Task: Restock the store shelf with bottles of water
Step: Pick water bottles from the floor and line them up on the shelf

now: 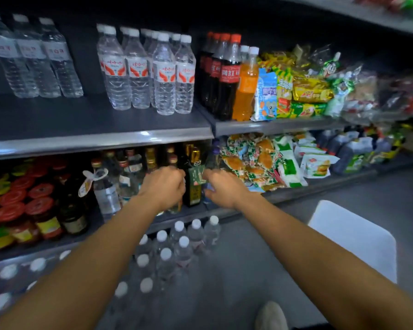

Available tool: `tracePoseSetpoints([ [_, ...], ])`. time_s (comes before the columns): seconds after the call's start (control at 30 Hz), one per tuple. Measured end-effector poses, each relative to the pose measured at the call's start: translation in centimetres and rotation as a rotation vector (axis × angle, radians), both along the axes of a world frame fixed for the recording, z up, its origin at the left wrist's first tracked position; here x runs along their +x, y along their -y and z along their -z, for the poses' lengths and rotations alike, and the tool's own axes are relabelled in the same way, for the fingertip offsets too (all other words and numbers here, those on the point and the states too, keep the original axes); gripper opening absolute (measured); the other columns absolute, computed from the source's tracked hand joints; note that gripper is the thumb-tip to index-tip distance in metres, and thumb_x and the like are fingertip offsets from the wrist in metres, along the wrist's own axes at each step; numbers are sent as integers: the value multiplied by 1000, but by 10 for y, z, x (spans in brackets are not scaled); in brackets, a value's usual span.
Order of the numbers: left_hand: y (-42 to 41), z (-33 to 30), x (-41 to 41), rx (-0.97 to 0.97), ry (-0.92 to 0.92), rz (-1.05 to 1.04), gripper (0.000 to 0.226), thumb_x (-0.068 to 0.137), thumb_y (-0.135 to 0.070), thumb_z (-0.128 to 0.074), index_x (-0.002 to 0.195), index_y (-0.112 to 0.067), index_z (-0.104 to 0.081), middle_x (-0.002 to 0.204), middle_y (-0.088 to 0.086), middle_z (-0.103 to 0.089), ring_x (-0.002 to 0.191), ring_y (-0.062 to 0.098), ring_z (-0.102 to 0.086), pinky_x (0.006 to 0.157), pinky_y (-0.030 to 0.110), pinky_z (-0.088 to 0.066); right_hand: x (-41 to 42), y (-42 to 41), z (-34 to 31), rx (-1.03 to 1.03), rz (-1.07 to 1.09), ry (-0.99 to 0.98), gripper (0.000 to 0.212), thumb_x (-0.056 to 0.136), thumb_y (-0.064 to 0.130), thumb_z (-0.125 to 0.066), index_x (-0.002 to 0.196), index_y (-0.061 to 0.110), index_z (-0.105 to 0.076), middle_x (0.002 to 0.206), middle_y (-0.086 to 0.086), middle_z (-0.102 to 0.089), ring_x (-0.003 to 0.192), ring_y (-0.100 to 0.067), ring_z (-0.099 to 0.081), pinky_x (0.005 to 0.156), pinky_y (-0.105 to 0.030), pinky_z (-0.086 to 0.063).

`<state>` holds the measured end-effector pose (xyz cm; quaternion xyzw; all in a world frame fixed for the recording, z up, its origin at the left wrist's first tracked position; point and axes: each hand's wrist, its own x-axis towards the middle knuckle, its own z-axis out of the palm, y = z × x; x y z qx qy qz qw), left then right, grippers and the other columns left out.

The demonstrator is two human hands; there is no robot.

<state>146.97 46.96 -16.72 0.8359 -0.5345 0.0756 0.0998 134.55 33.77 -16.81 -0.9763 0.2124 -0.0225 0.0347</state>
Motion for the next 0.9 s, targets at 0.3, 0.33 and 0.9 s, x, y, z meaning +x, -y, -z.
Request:
tracePoseSetpoints([
  [0.3, -11, 121, -73, 218, -231, 34, 22, 93, -24, -45, 105, -12, -59, 109, 15, -60, 101, 33, -58, 72, 37, -43, -71, -39, 128, 286, 129, -56, 35, 93, 16, -50, 125, 3, -47, 126, -22, -54, 113, -41, -52, 86, -43, -43],
  [0.33, -12, 136, -80, 235, -263, 30, 24, 94, -25, -44, 108, -13, -59, 110, 14, -60, 100, 32, -58, 72, 37, -44, -76, -42, 141, 319, 150, -60, 37, 94, 15, -49, 129, 3, -46, 128, -22, -54, 114, -41, -52, 88, -43, -44],
  [0.9, -54, 297, -103, 463, -580, -115, 25, 90, -22, -48, 105, -7, -61, 112, 16, -62, 104, 32, -60, 88, 39, -49, -31, -39, 262, 560, 213, -44, 57, 90, 19, -57, 142, 10, -35, 133, -19, -49, 117, -37, -51, 92, -46, -47],
])
